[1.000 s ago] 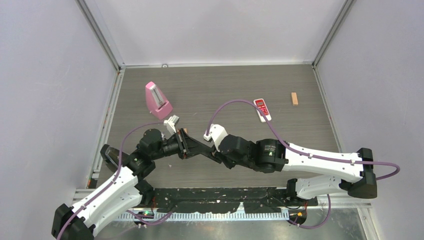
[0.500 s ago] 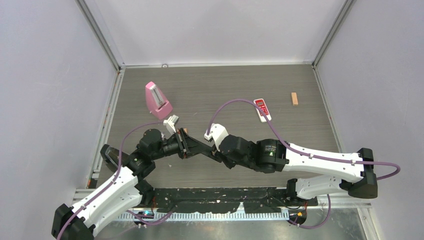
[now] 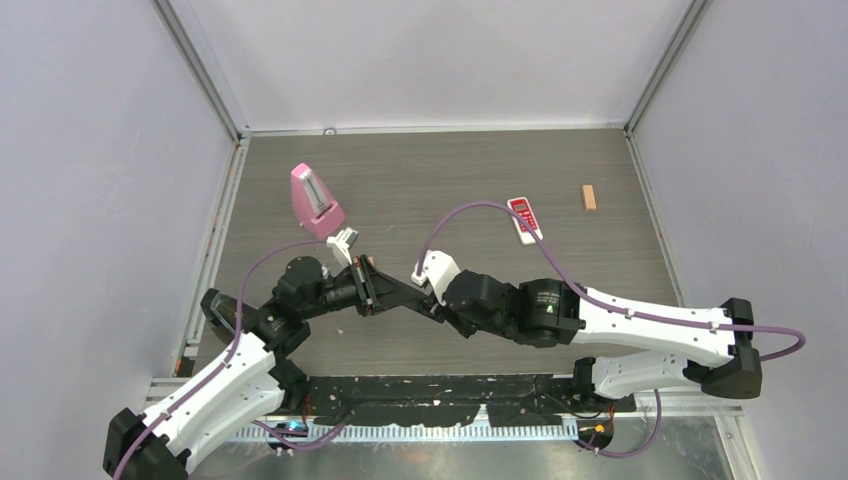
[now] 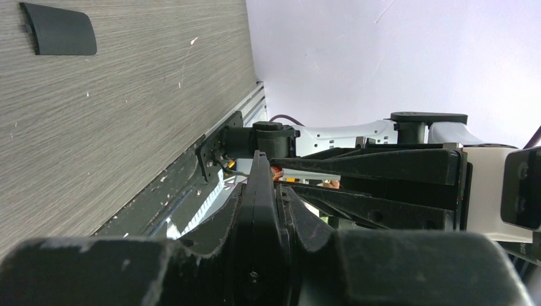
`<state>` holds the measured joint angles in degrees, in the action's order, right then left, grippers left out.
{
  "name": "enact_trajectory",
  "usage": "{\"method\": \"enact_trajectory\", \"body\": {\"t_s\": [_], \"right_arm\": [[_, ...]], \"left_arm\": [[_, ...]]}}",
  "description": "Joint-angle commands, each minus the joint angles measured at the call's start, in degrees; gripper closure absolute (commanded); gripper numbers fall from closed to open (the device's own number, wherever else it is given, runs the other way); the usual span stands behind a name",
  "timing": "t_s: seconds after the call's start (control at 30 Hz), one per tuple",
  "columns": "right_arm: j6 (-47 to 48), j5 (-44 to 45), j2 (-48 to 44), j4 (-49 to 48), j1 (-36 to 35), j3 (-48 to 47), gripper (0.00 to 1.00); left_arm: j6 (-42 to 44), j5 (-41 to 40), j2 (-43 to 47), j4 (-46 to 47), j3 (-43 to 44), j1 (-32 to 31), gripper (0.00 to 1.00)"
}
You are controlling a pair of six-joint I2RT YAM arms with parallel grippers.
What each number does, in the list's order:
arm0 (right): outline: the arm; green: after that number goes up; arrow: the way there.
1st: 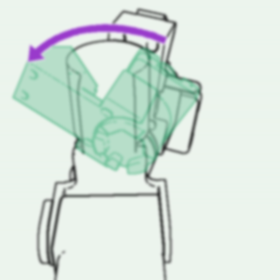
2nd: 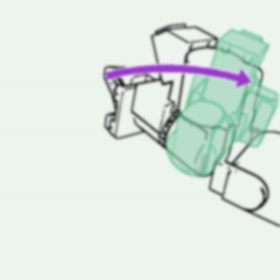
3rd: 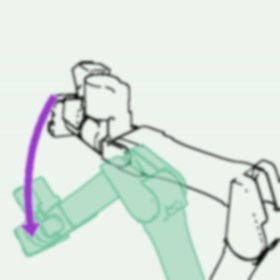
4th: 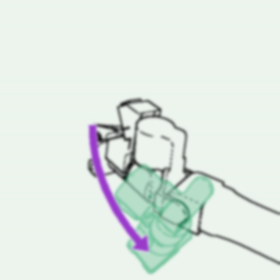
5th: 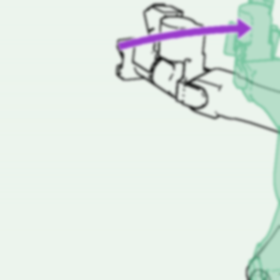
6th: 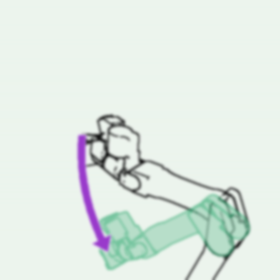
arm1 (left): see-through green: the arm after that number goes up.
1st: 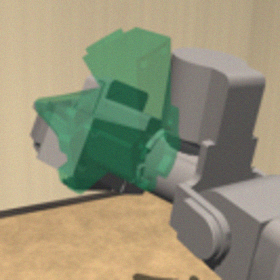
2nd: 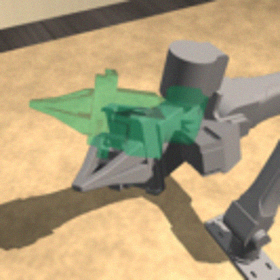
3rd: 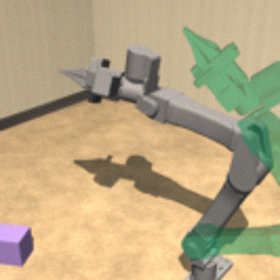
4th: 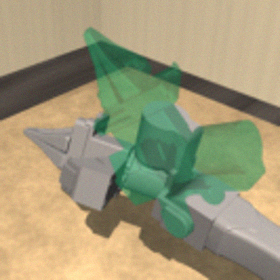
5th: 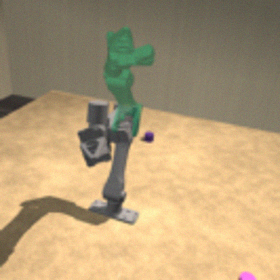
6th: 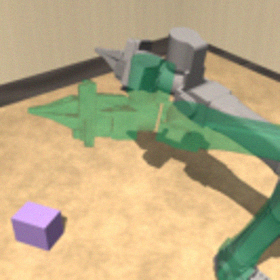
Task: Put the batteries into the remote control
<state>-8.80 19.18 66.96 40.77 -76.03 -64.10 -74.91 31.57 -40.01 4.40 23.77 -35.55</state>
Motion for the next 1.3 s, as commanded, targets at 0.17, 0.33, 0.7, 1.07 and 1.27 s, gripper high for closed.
{"method": "enact_trajectory", "body": {"t_s": [0.17,0.33,0.7,1.07,1.27], "right_arm": [[3.14,6.02,-0.13,1.7,0.88,1.14,0.81],[4.68,8.09,0.97,0.08,0.94,1.17,0.79],[7.86,6.12,1.3,-4.43,0.93,1.22,0.75],[5.18,5.86,2.82,-5.72,1.05,1.21,0.73],[5.2,3.15,0.86,-6.29,1.28,2.0,0.87]], "left_arm": [[0.34,8.77,0.19,3.39,3.38,-0.57,1.0],[1.16,9.96,0.35,3.02,3.39,-0.58,1.0],[1.9,10.6,0.12,3.05,3.65,-0.62,1.0],[-0.14,10.38,0.01,4.66,3.48,-0.59,1.0],[-0.17,9.14,0.11,4.12,3.06,-0.6,1.0]]}}
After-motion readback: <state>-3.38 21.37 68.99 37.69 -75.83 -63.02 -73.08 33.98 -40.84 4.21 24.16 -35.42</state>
